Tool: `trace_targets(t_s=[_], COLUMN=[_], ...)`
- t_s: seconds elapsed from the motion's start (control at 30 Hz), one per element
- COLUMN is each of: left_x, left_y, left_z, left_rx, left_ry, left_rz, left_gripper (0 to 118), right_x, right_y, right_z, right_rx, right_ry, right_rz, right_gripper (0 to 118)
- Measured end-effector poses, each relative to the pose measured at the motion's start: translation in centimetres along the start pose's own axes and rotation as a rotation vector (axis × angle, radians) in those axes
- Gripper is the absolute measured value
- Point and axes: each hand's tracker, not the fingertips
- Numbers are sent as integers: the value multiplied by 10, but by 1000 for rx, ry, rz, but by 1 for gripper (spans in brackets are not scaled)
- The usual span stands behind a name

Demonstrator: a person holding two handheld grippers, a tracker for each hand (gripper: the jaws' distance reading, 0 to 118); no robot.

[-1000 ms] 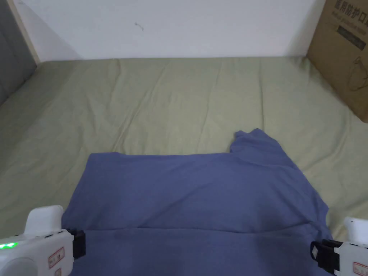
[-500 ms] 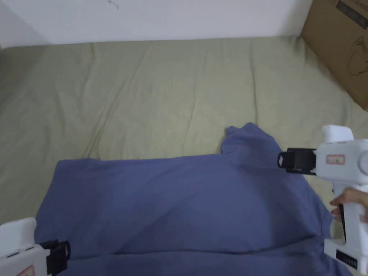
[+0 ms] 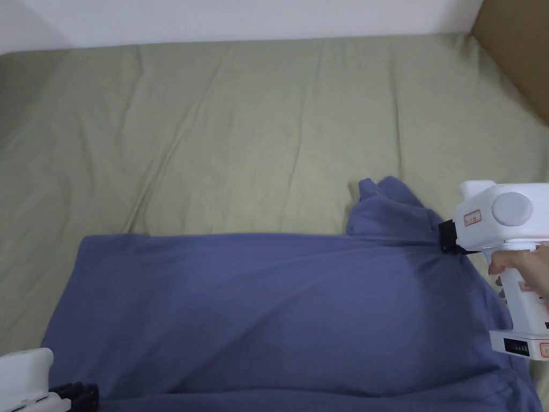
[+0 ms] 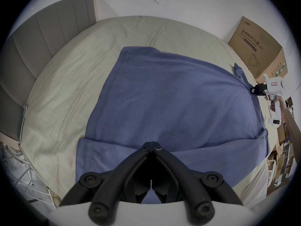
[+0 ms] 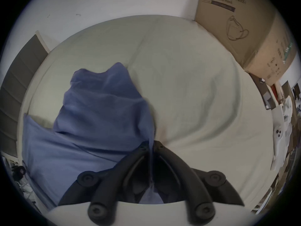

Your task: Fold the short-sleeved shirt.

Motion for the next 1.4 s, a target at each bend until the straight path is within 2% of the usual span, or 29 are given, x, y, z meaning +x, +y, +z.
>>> trace_targets(t_s=[0.17,0.3,0.37,0.4,0.47,0.5,0.53,0.6,0.7,0.73,0.77,0.8,0.83,0.87,0.9,0.93,0.97,1.0,1.03,1.07,1.2,1.4], left_x=[4,4,3,3,-3,-6,-11,-21,-31,-30,-32,-31,-31,-29,-23,-19,-15,-11,-8,-6,-3,-17], left_y=[10,51,85,105,146,165,179,205,223,223,224,225,223,218,218,218,219,218,219,221,216,184], left_z=[9,16,10,2,-27,-47,-64,-98,-133,-140,-144,-151,-157,-157,-152,-147,-140,-134,-129,-124,-97,-16], left_rx=[22,66,87,103,91,38,26,23,-34,-19,-32,-76,-107,-84,-65,-60,-42,-32,-28,-44,-25,112], left_ry=[-2,-50,-26,-8,1,32,45,87,211,185,172,126,90,149,147,161,156,173,163,115,127,70], left_rz=[-3,-12,-16,-24,-44,-40,-18,-7,4,2,13,58,69,53,47,27,-6,-42,-35,-14,-35,-20], left_gripper=[0,0,2,16,84,112,118,108,107,105,98,86,86,84,77,56,56,48,28,2,2,2], right_x=[3,3,4,4,4,3,2,1,3,3,5,4,4,3,3,3,3,3,5,6,8,8], right_y=[-1,0,0,0,-1,-2,-2,-3,-1,-1,-1,-1,-2,-2,-3,-2,-1,1,1,2,1,-23], right_z=[2,8,8,7,5,3,1,0,-2,-3,-4,-4,-5,-5,-4,-4,-2,1,4,9,44,119], right_rx=[15,21,22,21,18,15,13,12,10,7,6,8,9,12,15,15,14,14,17,22,80,179], right_ry=[-9,-5,-1,1,3,2,0,-3,3,7,9,11,11,10,9,9,10,13,18,30,73,91], right_rz=[-80,-49,-54,-57,-58,-53,-46,-30,-32,-37,-38,-36,-31,-27,-28,-29,-31,-30,-33,-42,-55,-3], right_gripper=[3,3,3,3,3,3,3,3,3,3,3,3,3,3,3,3,3,3,3,3,3,3])
